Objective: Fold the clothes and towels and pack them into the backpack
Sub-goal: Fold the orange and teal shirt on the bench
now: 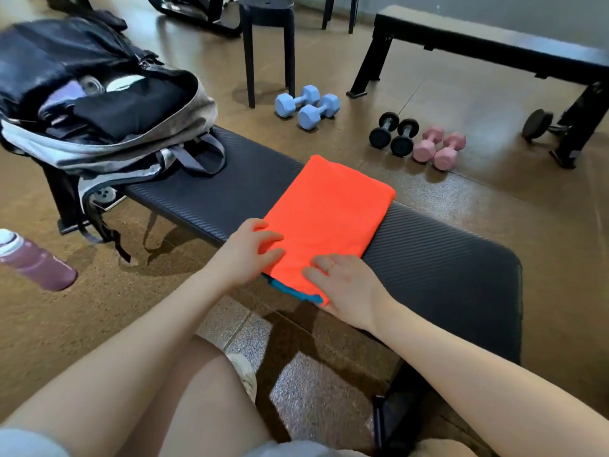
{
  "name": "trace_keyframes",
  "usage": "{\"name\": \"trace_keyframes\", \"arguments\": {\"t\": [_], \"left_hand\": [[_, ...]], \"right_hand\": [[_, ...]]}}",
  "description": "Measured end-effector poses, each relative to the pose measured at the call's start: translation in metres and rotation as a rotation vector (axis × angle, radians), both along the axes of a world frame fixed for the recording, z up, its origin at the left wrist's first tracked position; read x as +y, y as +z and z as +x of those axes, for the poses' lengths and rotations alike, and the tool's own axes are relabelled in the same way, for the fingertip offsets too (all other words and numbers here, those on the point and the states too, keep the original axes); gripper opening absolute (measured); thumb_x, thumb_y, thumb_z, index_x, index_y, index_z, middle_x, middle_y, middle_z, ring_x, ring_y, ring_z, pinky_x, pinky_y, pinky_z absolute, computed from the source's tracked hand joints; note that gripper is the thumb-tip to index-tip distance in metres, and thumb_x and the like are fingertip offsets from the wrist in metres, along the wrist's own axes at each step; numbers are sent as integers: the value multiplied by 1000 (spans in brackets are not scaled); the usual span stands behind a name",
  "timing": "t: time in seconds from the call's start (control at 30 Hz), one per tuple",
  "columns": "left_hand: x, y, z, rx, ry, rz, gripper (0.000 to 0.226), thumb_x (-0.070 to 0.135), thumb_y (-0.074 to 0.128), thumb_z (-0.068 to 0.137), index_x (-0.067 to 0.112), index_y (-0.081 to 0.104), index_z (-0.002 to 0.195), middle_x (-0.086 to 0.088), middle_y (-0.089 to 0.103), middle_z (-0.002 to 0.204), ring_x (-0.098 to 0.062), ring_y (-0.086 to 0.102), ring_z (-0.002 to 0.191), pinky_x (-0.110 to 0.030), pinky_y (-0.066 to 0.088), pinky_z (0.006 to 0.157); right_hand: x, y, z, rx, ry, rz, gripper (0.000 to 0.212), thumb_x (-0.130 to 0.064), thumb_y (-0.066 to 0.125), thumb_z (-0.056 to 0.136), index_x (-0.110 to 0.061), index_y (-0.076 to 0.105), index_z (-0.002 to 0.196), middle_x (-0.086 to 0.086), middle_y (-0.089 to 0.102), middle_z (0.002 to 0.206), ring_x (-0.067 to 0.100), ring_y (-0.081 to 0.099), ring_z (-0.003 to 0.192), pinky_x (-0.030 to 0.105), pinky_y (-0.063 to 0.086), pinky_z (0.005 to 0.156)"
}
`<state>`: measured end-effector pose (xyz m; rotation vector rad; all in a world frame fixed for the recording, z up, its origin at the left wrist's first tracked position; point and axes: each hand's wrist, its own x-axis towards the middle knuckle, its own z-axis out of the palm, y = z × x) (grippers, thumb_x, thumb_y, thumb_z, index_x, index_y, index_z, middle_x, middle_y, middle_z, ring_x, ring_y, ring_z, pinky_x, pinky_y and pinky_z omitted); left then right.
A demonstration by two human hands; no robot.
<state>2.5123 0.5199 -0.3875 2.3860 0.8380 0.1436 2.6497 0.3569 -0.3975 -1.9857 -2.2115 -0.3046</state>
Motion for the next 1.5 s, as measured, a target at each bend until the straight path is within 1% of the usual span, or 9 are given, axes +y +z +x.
{"name": "trace_keyframes", "arguments": {"t": [0.17, 0.4, 0.53, 0.7, 0.9, 1.17, 1.27, 1.33, 1.5], "left_hand": [[-33, 22, -18, -126, -240, -188, 67, 65, 56, 60, 20, 61, 111, 4, 54, 114, -5, 47, 109, -16, 34, 94], [-63, 14, -3, -410, -265, -190, 82, 54, 75, 52, 56, 33, 122, 18, 50, 124, 0, 47, 115, -25, 38, 98], [-72, 14, 17, -596, -285, -319, 107, 38, 82, 58, 51, 7, 134, 1, 28, 146, -2, 35, 132, -20, 30, 108], [-48, 38, 49, -749, -128, -274, 46, 37, 67, 71, 41, 44, 110, 27, 57, 108, 11, 55, 95, -7, 40, 85], [5, 53, 110, -434, 225, -283, 5, 24, 58, 84, 28, 61, 82, 7, 62, 82, -13, 55, 75, -30, 44, 66], [13, 41, 107, -222, 198, -401, 40, 39, 47, 92, 20, 50, 127, -1, 57, 121, -16, 54, 104, -32, 43, 88], [7, 47, 89, -292, 190, -689, 86, 45, 75, 68, 28, 30, 139, -1, 54, 124, -5, 63, 94, -27, 50, 83], [-3, 49, 80, -227, 145, -567, 95, 31, 82, 63, 27, 28, 140, 7, 46, 125, -2, 55, 104, -26, 46, 87], [-31, 63, 69, -271, 159, -366, 40, 31, 78, 58, 22, 63, 93, -4, 68, 93, -20, 63, 83, -39, 52, 74]], "right_hand": [[-37, 31, 28, 804, -345, 95, 25, -31, 64, 70, -17, 64, 90, -6, 66, 78, 3, 57, 74, 17, 40, 68], [-62, 59, 51, 1322, -320, 228, 15, -19, 70, 68, -20, 64, 82, -9, 64, 73, 0, 55, 69, 14, 44, 68], [-46, 69, 58, 1412, -417, 352, 14, -8, 71, 79, -20, 63, 81, -11, 65, 76, -4, 57, 69, 14, 45, 67], [-18, 83, 80, 1417, -551, 355, 16, -8, 67, 82, -20, 61, 74, -4, 61, 72, 2, 55, 64, 18, 45, 62], [31, 66, 120, 1072, -777, 274, 23, -29, 68, 83, -10, 56, 77, -1, 51, 69, 15, 47, 68, 31, 37, 63], [46, 47, 133, 874, -890, 38, 28, -38, 62, 86, -13, 51, 82, 5, 51, 85, 19, 46, 82, 29, 30, 68], [31, 52, 128, 1190, -755, 130, 19, -24, 69, 82, -10, 58, 88, 4, 54, 80, 14, 49, 73, 29, 39, 66], [16, 59, 124, 1549, -582, 67, 21, -12, 73, 77, -11, 62, 95, 3, 64, 85, 10, 59, 73, 21, 49, 68], [-6, 66, 111, 1844, -314, -107, 32, -11, 78, 68, -9, 64, 98, 0, 74, 87, 10, 69, 78, 23, 56, 72]]}}
